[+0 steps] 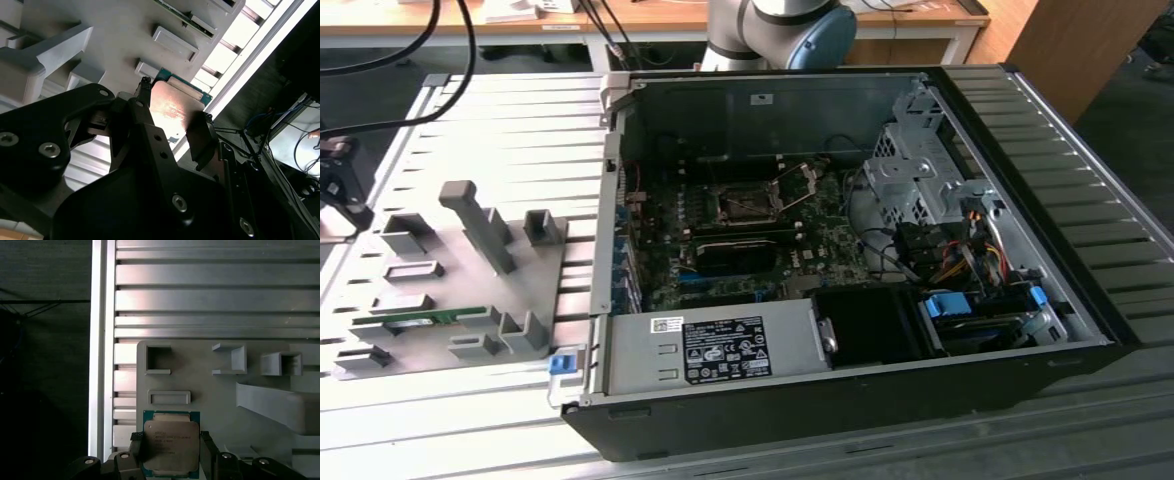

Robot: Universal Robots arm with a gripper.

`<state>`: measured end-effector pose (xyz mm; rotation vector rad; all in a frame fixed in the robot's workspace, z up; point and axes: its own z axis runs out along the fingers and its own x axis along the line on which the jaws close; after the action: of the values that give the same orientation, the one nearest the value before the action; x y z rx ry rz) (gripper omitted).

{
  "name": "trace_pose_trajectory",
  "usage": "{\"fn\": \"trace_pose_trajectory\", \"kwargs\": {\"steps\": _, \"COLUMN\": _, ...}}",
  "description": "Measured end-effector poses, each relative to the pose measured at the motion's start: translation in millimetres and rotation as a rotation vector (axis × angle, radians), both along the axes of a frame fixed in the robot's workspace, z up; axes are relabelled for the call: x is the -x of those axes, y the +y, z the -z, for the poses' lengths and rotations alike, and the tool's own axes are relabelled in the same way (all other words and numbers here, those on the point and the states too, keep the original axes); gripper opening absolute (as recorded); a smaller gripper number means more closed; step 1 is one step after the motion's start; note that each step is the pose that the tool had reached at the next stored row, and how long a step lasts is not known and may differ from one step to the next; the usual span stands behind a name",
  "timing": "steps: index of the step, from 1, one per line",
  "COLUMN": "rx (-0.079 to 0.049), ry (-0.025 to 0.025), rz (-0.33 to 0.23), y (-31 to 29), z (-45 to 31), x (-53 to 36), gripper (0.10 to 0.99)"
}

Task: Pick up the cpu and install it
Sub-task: 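Pick up the cpu and move it towards the insertion slot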

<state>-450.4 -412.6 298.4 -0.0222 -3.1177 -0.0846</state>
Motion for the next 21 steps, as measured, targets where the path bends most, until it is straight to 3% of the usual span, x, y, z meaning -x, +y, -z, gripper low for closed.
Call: {"fn": "trace_pose_trajectory", "kwargs": {"steps": 21, "rx": 0.0, "ry": 0.0001, "rz": 0.0, "y": 0.1, "z": -10.2, "x": 0.0, "gripper": 0.537}}
